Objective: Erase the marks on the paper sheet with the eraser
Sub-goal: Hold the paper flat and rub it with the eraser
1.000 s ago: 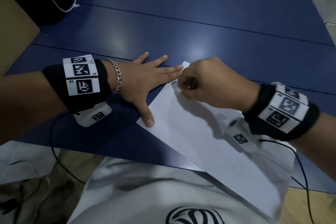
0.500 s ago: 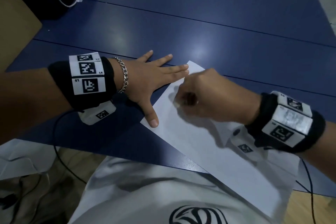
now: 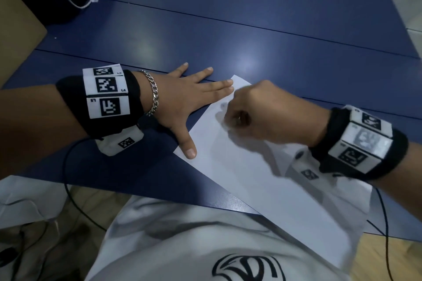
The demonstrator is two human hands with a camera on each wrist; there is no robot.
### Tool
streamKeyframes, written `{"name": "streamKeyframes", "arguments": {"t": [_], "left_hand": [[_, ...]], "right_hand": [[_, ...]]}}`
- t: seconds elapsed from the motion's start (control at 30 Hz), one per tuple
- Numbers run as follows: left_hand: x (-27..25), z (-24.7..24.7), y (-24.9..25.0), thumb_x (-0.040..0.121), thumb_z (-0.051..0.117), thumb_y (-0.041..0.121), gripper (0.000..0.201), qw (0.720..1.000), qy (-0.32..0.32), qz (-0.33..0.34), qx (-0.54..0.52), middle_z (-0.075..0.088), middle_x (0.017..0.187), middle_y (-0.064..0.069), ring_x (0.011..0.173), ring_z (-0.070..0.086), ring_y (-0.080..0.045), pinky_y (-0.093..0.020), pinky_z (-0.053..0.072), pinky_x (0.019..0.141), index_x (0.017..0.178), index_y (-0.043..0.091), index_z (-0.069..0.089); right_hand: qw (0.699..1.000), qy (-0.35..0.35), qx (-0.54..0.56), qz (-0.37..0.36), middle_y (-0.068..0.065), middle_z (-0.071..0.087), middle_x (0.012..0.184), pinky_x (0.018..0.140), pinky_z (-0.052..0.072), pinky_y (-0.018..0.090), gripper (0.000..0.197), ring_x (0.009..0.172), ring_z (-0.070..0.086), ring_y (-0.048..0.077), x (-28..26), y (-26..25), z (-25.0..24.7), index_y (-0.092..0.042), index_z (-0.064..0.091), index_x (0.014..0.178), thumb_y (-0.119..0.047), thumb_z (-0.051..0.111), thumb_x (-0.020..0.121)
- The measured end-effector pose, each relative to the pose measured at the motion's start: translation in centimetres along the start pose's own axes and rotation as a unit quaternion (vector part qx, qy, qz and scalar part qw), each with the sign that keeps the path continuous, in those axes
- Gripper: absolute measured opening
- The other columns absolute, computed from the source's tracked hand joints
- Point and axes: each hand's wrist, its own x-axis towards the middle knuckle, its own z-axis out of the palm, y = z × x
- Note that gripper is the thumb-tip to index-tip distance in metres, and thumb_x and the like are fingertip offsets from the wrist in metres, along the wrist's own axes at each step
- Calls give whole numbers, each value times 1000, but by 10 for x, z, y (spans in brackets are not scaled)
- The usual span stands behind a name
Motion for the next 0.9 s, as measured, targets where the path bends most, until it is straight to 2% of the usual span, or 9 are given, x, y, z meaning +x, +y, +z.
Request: {"name": "streamKeyframes", "arguments": {"t": [0.1, 0.2, 0.27, 0.4, 0.47, 0.57, 0.67, 0.77, 0.9], "left_hand": [[0, 0, 0, 40, 64, 107, 166, 1000, 1, -2, 1, -37, 163, 31, 156, -34, -20, -70, -11, 124, 159, 41, -33], [0, 0, -1, 41, 65, 106, 166, 1000, -2, -4, -1, -37, 164, 30, 156, -34, -19, -68, -12, 124, 158, 42, -33], [1, 1, -1, 41, 64, 107, 166, 1000, -1, -3, 5, -37, 164, 30, 156, -34, -20, -68, -12, 124, 158, 42, -34], [2, 1, 0, 41, 63, 107, 165, 1000, -3, -5, 8, -38, 163, 30, 156, -35, -20, -68, -11, 124, 158, 42, -35], [1, 0, 0, 42, 65, 106, 166, 1000, -5, -7, 5, -38, 163, 30, 155, -35, -19, -68, -12, 124, 158, 41, -34], [0, 0, 0, 42, 66, 105, 166, 1000, -4, -5, 1, -39, 163, 30, 155, -35, -19, -68, -14, 123, 159, 41, -33], [0, -1, 0, 42, 64, 106, 165, 1000, -7, -5, 5, -39, 163, 31, 155, -35, -19, -68, -13, 124, 158, 42, -34], [0, -2, 0, 42, 64, 106, 165, 1000, -10, -6, 4, -39, 162, 31, 155, -35, -19, -68, -12, 124, 158, 42, -34], [0, -1, -1, 42, 65, 106, 166, 1000, -9, -4, 5, -39, 163, 31, 156, -35, -20, -70, -11, 124, 159, 41, -33]], "right_hand": [[998, 57, 3, 17, -9, 64, 77, 65, 48, 30, 3, 67, 58, 16, -1, 7, 1, -19, 73, 82, -17, 72, 83], [999, -8, 22, -41, -5, 63, 80, 70, 52, 36, 5, 69, 59, 19, -14, -14, 10, -20, 71, 83, -22, 67, 84], [998, -30, 17, -46, -5, 62, 80, 71, 52, 38, 3, 70, 58, 19, -14, -13, 8, -20, 71, 83, -21, 68, 84], [999, 39, 9, 5, -4, 67, 81, 71, 55, 41, 4, 70, 60, 19, -8, 6, 1, -19, 75, 85, -20, 71, 84], [999, 17, 17, -28, -4, 65, 81, 71, 53, 38, 6, 69, 60, 18, -15, -3, 6, -19, 74, 85, -22, 69, 84], [995, -54, 46, -70, -6, 64, 82, 70, 52, 33, 9, 68, 59, 11, -24, -17, 10, -20, 76, 88, -27, 71, 84], [999, -16, 42, -28, -8, 68, 83, 73, 55, 34, 9, 70, 59, 9, -15, -2, 2, -22, 77, 91, -26, 76, 83], [999, 24, 17, -18, -7, 67, 81, 71, 54, 37, 3, 69, 59, 14, -14, -1, 4, -22, 74, 85, -24, 72, 83], [996, -51, 48, -56, -8, 63, 81, 70, 53, 32, 8, 70, 59, 13, -29, -24, 11, -23, 73, 87, -28, 69, 83]]}}
